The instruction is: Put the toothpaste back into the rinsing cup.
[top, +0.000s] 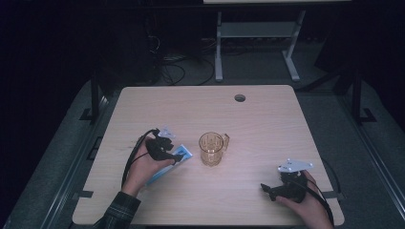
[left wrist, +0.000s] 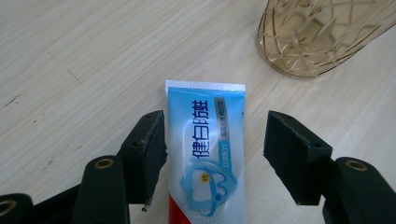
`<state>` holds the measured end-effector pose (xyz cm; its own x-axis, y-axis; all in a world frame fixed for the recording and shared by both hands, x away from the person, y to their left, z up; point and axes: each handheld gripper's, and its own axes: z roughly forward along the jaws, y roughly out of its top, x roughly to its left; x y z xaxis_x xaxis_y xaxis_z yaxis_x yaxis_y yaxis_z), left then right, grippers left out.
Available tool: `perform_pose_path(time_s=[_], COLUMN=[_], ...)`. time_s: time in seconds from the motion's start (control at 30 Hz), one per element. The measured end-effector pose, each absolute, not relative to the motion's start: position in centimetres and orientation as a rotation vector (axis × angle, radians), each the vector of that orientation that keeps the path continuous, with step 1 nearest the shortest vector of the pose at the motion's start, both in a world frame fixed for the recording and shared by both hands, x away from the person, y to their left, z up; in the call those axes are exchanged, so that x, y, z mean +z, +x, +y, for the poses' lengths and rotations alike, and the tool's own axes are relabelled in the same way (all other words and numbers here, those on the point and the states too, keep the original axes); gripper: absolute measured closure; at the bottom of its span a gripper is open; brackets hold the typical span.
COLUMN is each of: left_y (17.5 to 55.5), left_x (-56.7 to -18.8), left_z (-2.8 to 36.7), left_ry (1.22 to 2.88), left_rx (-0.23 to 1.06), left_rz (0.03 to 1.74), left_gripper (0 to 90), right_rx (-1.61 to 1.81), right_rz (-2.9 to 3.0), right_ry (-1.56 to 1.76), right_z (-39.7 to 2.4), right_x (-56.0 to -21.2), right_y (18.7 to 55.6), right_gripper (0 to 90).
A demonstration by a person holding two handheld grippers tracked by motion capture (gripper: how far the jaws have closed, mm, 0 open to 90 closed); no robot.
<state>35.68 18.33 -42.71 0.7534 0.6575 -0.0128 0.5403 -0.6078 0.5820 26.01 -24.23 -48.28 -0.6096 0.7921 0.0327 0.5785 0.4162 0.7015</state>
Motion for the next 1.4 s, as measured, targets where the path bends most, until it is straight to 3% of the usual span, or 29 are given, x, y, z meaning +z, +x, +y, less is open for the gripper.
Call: perform_pose_path(time_s=[0.57, 0.97, 1.4], left_y=[36.4, 36.3, 36.1], left_x=[-45.0, -45.1, -44.8], left_z=[17.6, 17.8, 17.8], left_ry=[2.479, 2.460, 2.473], left_rx=[0.261, 0.261, 0.259], left_rz=[0.912, 0.908, 0.938], left_gripper=[37.4, 42.1, 53.0], right_rx=[0.995, 0.995, 0.995], right_rz=[2.372, 2.372, 2.373], right_ry=[1.187, 1.187, 1.185], right_z=[-24.2, -24.2, -24.2], right_x=[-48.3, -48.3, -48.3], right_y=[26.0, 26.0, 26.0], right_gripper=[0.5, 0.5, 0.5])
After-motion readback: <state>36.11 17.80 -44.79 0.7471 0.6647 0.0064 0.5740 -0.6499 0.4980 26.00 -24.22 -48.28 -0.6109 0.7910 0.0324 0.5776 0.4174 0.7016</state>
